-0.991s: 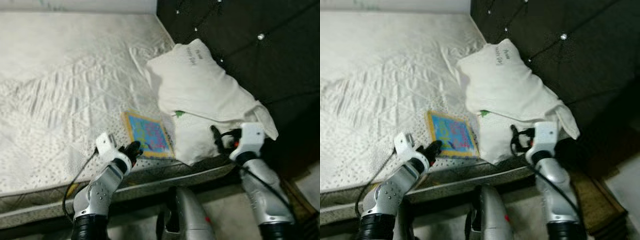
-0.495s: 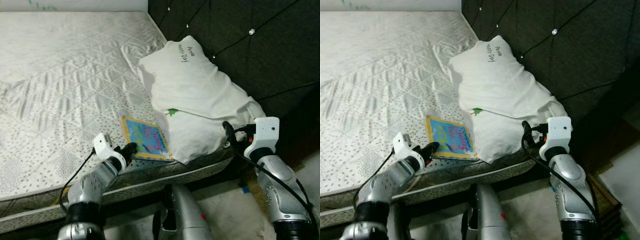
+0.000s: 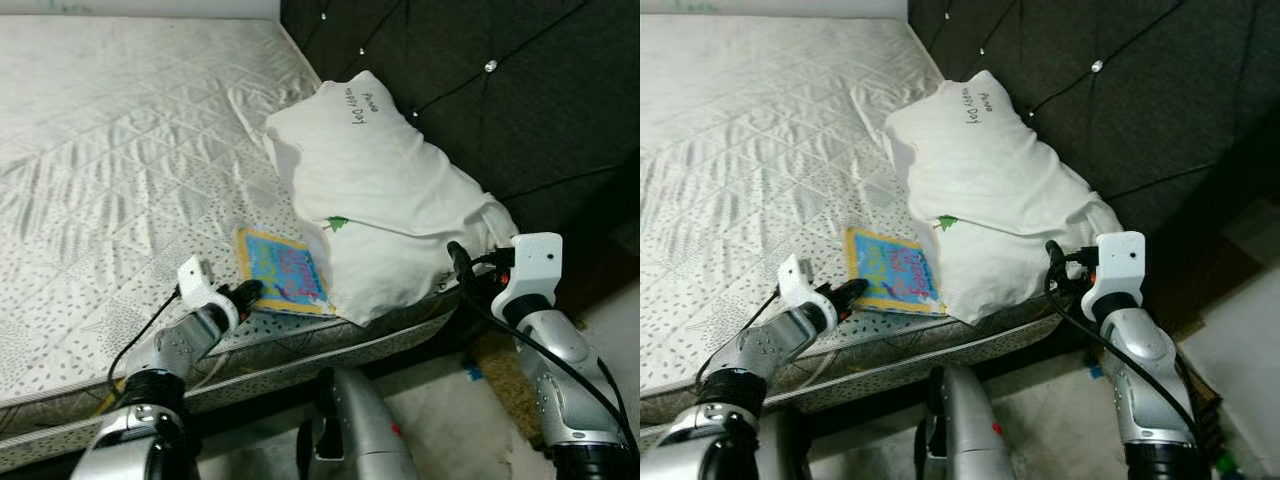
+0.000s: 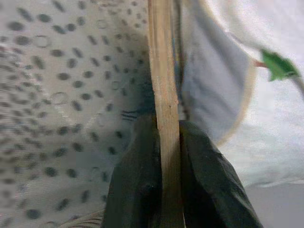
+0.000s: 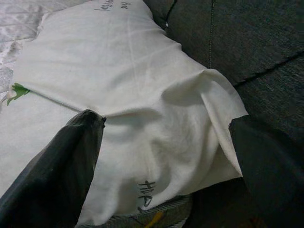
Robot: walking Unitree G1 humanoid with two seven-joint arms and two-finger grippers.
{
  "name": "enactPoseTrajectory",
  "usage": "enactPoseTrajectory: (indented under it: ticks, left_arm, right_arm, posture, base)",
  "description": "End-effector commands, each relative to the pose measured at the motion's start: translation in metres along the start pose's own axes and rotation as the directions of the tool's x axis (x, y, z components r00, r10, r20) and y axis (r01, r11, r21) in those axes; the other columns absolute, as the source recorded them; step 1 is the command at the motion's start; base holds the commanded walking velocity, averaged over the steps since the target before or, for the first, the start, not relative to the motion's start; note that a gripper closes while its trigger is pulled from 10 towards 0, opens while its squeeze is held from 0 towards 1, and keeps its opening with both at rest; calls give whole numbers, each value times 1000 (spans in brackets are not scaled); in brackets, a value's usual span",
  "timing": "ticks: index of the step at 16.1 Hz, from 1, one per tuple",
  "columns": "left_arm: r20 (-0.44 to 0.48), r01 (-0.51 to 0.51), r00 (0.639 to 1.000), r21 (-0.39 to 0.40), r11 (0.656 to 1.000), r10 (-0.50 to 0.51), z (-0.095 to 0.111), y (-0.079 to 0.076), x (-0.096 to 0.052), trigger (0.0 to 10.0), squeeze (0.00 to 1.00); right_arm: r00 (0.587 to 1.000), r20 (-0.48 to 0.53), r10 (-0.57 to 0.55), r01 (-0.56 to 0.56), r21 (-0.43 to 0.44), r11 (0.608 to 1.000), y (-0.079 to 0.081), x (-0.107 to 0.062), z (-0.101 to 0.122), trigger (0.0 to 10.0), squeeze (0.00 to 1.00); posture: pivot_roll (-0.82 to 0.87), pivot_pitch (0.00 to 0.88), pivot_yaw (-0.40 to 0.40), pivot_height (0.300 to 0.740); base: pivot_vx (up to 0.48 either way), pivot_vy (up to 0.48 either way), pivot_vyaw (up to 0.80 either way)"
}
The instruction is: Clean up the room
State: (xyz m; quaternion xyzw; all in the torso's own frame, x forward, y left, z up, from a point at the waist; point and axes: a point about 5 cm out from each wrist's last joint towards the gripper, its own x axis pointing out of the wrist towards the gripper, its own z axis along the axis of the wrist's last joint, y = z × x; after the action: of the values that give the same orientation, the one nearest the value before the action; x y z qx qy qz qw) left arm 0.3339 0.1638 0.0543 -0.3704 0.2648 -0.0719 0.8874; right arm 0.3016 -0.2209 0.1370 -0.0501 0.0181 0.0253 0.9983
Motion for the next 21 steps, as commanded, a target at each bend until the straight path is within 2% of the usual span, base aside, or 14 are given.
enactPoseTrajectory:
  ticks: [1,3,6,9,13,15,18,20,21]
  left_arm:
    - [-9,-27,1000,50,998,27,0,2,2,10000,1000]
    - [-7,-60,998,72,996,61,1,9,1,10000,1000]
    - [16,-163,987,108,981,163,2,28,-4,10000,1000]
    - [30,-202,979,134,970,200,6,34,-7,10000,1000]
    - [69,-227,973,131,965,220,12,37,-8,10000,1000]
    - [130,-239,967,151,959,220,19,33,-7,10000,1000]
    - [298,-253,937,222,942,181,30,26,-19,10000,1000]
    - [403,-306,899,291,907,174,27,24,-44,10000,1000]
    - [431,-334,884,304,892,184,26,25,-52,10000,1000]
  right_arm:
    - [1000,-1,-12,12,-8,1000,-6,-1,2,10000,0]
    - [1000,-1,-9,9,-7,1000,-6,-1,2,10000,0]
    - [1000,1,5,-5,-2,1000,-1,1,1,10000,0]
    - [1000,1,6,-6,-1,1000,-1,2,1,10000,0]
    - [1000,4,11,-11,3,1000,1,5,0,10000,0]
    - [1000,10,15,-15,15,1000,5,6,0,10000,0]
    - [999,16,36,-37,57,998,19,7,-2,10000,0]
    - [997,14,77,-78,99,992,37,7,-6,10000,0]
    - [996,13,88,-89,110,990,42,8,-7,10000,0]
  posture:
    - [-254,118,-161,578]
    - [-249,114,-161,578]
    - [-243,106,-160,578]
    - [-235,100,-157,578]
    - [-226,93,-153,578]
    - [-213,91,-143,578]
    - [-175,83,-125,578]
    - [-130,76,-115,578]
    - [-115,76,-114,578]
  base:
    - [0,0,0]
    - [0,0,0]
    - [0,0,0]
    - [0,0,0]
    - [0,0,0]
    - [0,0,0]
    - [0,0,0]
    - [0,0,0]
    - [0,0,0]
